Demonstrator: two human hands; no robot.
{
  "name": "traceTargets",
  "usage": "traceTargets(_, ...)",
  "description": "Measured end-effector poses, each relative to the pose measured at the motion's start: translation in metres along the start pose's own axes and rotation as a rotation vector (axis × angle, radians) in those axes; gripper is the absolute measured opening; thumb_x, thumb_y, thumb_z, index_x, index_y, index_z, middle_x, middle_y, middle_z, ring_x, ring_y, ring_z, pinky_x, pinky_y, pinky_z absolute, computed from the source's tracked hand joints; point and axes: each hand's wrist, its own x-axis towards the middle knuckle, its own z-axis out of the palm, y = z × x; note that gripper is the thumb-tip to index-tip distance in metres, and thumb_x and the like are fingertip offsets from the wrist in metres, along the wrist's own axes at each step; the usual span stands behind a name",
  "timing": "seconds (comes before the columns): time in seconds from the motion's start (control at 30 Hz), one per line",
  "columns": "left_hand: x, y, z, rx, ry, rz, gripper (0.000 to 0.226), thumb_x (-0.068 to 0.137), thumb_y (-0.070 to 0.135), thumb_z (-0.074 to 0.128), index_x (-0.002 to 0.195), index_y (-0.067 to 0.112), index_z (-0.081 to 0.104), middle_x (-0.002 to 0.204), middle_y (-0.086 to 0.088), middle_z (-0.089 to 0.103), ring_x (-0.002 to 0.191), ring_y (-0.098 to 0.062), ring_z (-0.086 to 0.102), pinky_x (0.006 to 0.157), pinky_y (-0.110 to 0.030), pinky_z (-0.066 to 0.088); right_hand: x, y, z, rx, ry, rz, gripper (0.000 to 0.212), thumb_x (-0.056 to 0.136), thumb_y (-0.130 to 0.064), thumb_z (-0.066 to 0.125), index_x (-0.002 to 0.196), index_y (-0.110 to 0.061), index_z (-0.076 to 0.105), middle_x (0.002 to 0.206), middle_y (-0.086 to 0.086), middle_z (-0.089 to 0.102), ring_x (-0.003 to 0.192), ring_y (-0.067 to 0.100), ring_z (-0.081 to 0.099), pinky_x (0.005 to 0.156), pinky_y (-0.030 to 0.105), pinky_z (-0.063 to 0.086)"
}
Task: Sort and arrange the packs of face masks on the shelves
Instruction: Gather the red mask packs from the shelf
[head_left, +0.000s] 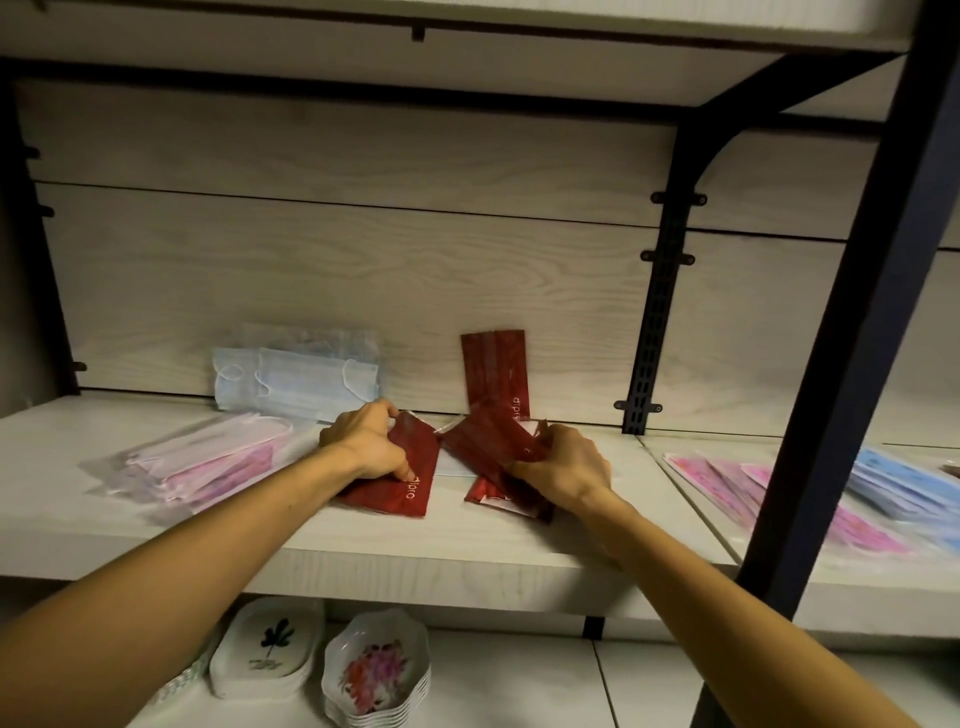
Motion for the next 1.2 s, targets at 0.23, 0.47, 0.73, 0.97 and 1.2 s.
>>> traceTargets(0.23,0.006,-0.021,-0.015,-0.345,0.055,-0.089,0.097,0.05,0.011,0.09,0.137,0.018,0.048,0.131,-0.007,0.065,0.111,-0.028,0.065,0.096,-0.043,0.054,-0.005,-0.005,0.004,0.064,0.011,-0.019,0.025,0.082,-0.045,0.062,0.095,-0.025,0.068,0.09,0.001,0.072,0.09,0.027,0.067,0.09,0.042,0.053)
traceTargets(0.47,-0.017,-0.027,-0.042,-0.682,-0.008,-0.127,0.026,0.076,-0.006,0.079,0.091,0.009,0.064,0.081,-0.013,0.071,0.062,-0.023,0.07,0.051,-0.028,0.057,-0.016,-0.017,-0.003,0.176,0.153,-0.104,0.017,0.084,-0.035,0.061,0.095,-0.023,0.065,0.087,-0.004,0.07,0.083,0.022,0.065,0.078,0.038,0.055)
traceTargets(0.73,-0.037,-0.026,-0.054,-0.833,-0.043,-0.038,0.016,0.087,0.006,0.066,0.103,0.004,0.065,0.082,-0.016,0.075,0.065,-0.025,0.071,0.058,-0.029,0.056,-0.05,-0.038,-0.021,0.585,0.236,-0.15,0.013,0.087,-0.015,0.062,0.1,-0.018,0.063,0.082,0.004,0.074,0.067,0.022,0.071,0.061,0.043,0.061)
traceTargets(0.97,-0.065,-0.016,-0.048,-1.006,-0.047,0.079,0.026,0.084,0.01,0.069,0.109,0.006,0.065,0.094,-0.017,0.076,0.085,-0.031,0.074,0.082,-0.043,0.06,-0.105,-0.056,-0.053,0.89,0.216,-0.102,0.01,0.089,0.005,0.057,0.092,-0.005,0.056,0.073,0.012,0.071,0.059,0.022,0.061,0.054,0.035,0.054)
traceTargets(1.2,-0.095,0.001,-0.03,-1.147,-0.194,0.133,0.034,0.077,0.007,0.067,0.11,0.001,0.071,0.105,-0.019,0.075,0.101,-0.035,0.071,0.104,-0.049,0.05,-0.161,-0.039,-0.074,0.942,0.287,-0.085,0.013,0.093,0.002,0.059,0.106,0.0,0.056,0.093,0.015,0.072,0.078,0.025,0.074,0.067,0.038,0.063)
